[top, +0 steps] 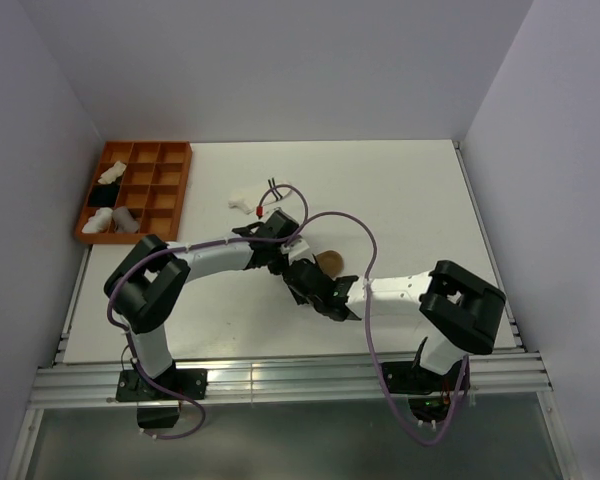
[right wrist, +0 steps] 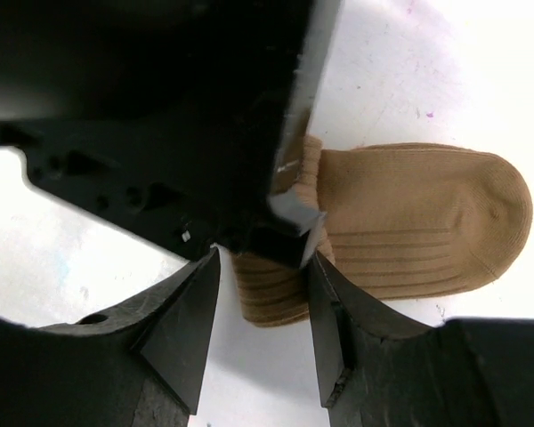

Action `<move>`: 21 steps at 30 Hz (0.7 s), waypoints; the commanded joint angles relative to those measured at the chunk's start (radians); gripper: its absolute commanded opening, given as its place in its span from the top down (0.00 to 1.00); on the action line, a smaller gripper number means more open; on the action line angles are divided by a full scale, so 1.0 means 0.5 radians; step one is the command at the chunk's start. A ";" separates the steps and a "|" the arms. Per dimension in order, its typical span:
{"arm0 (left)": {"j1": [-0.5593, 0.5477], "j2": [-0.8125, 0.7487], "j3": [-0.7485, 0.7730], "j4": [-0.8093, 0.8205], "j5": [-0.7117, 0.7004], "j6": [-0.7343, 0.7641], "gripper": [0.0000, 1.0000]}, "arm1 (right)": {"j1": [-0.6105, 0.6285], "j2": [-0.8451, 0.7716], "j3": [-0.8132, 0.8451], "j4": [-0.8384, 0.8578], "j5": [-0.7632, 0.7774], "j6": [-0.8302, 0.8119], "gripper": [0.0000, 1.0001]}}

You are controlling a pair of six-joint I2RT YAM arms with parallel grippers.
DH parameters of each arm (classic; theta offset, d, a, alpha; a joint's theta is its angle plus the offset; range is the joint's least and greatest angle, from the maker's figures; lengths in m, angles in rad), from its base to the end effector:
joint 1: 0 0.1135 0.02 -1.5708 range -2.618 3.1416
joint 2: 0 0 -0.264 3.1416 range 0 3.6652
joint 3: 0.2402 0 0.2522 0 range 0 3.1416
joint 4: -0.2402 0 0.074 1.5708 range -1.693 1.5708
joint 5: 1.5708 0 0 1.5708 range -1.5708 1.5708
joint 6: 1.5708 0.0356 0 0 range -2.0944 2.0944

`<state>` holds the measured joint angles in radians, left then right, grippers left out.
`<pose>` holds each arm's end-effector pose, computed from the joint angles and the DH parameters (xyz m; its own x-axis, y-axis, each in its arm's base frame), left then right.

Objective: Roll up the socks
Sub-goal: Roll the sock at the center of the board.

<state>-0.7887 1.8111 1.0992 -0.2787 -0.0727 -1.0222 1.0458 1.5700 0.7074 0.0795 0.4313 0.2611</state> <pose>0.2608 -0.2589 0.1637 -0.8872 -0.3144 -0.3377 -0.1486 0.8876 -0.4361 0.1633 0.2522 0.1555 -0.5062 -0.4061 -0.7608 -0.5247 0.8452 -0.1020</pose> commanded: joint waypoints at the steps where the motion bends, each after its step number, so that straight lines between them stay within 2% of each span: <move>1: -0.018 0.066 0.004 -0.194 -0.026 0.072 0.97 | 0.013 0.185 0.070 -0.239 -0.007 0.064 0.50; 7: -0.015 0.032 -0.005 -0.191 -0.014 0.062 0.94 | 0.022 0.308 0.131 -0.355 0.003 0.165 0.61; 9: -0.003 0.023 -0.020 -0.185 -0.002 0.050 0.94 | 0.022 0.336 0.153 -0.389 0.009 0.177 0.72; 11: 0.007 0.001 -0.038 -0.179 -0.005 0.041 0.90 | 0.019 0.354 0.171 -0.401 0.012 0.186 0.93; 12: 0.019 -0.011 -0.045 -0.179 -0.008 0.032 0.88 | 0.019 0.348 0.165 -0.395 -0.022 0.177 0.96; 15: 0.046 -0.072 -0.109 -0.164 -0.026 0.007 0.75 | -0.008 0.275 0.113 -0.343 -0.196 0.147 1.00; 16: 0.056 -0.118 -0.127 -0.139 -0.026 0.001 0.65 | -0.033 0.250 0.095 -0.316 -0.254 0.137 1.00; 19: 0.089 -0.225 -0.207 -0.099 -0.054 -0.039 0.45 | -0.140 0.149 0.015 -0.258 -0.466 0.137 1.00; 21: 0.114 -0.275 -0.247 -0.072 -0.072 -0.063 0.38 | -0.217 0.082 -0.010 -0.233 -0.571 0.147 1.00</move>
<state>-0.7341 1.7386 1.0126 -0.2752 -0.0700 -1.0435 0.9997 1.6123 0.7635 0.0513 0.3470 0.2905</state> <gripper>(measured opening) 0.599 0.066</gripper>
